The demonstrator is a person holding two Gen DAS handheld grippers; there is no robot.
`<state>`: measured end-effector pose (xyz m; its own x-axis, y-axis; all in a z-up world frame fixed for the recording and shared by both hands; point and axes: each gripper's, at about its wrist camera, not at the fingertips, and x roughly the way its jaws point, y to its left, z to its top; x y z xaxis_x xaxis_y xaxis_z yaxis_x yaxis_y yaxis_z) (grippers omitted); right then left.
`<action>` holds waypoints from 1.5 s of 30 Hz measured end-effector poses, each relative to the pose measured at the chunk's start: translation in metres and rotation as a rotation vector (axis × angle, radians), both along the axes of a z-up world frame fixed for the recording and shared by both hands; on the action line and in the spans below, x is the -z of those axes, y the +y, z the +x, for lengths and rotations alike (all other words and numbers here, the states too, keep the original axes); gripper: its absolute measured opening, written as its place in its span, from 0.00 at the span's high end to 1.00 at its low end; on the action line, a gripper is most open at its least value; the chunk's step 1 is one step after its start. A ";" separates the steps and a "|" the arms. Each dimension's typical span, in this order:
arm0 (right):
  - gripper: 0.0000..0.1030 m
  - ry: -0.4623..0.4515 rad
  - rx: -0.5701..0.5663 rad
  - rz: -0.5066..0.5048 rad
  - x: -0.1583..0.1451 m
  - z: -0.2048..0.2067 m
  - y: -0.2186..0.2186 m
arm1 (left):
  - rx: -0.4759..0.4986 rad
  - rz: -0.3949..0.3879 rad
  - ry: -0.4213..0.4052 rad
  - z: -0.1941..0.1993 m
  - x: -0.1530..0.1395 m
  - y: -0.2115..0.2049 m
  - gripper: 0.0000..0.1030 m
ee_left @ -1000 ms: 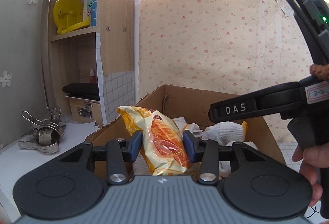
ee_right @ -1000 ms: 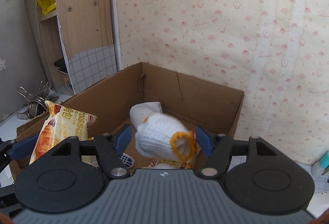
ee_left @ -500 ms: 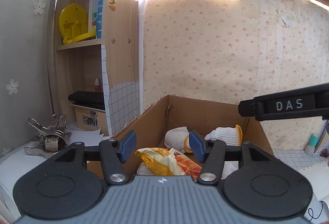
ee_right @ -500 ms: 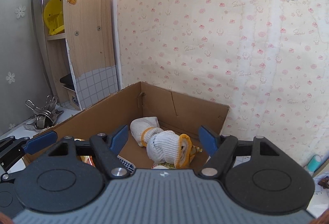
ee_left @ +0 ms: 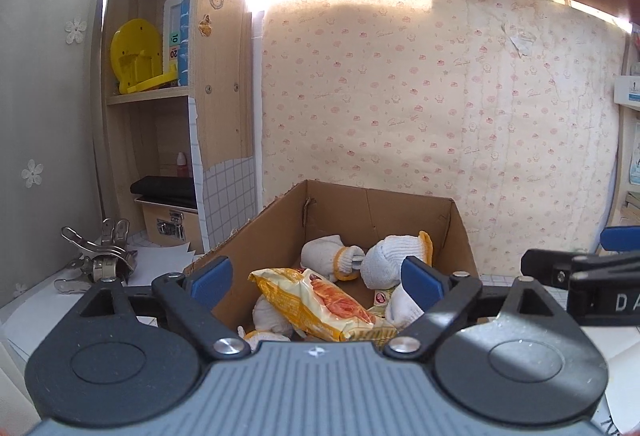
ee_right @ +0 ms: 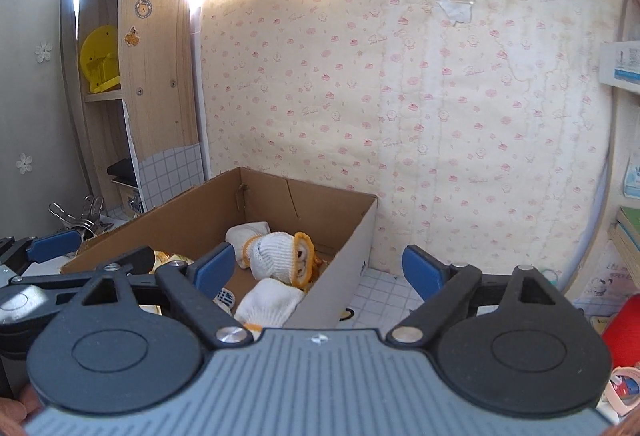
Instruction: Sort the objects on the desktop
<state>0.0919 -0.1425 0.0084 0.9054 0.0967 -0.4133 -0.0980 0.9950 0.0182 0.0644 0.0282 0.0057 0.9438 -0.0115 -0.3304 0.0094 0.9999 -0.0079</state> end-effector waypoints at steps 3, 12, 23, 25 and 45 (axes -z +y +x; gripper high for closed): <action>0.06 0.017 0.025 -0.035 0.008 -0.021 -0.003 | -0.005 0.014 0.005 -0.013 -0.002 -0.004 0.04; 0.05 0.045 0.062 -0.022 0.025 -0.075 -0.013 | -0.015 0.003 0.018 -0.044 -0.004 -0.006 0.02; 0.05 0.042 0.043 -0.035 0.031 -0.106 -0.005 | -0.021 0.013 0.029 -0.058 -0.003 -0.003 0.00; 0.05 0.045 0.036 -0.041 0.031 -0.107 -0.002 | -0.020 0.017 0.030 -0.060 -0.004 -0.001 0.00; 0.05 0.040 0.024 -0.066 0.033 -0.111 0.007 | -0.013 -0.007 0.015 -0.062 -0.006 0.006 0.00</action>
<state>-0.0188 -0.1357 -0.0241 0.8897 0.0464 -0.4542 -0.0745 0.9962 -0.0442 0.0022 0.0345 0.0114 0.9388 -0.0022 -0.3444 -0.0034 0.9999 -0.0154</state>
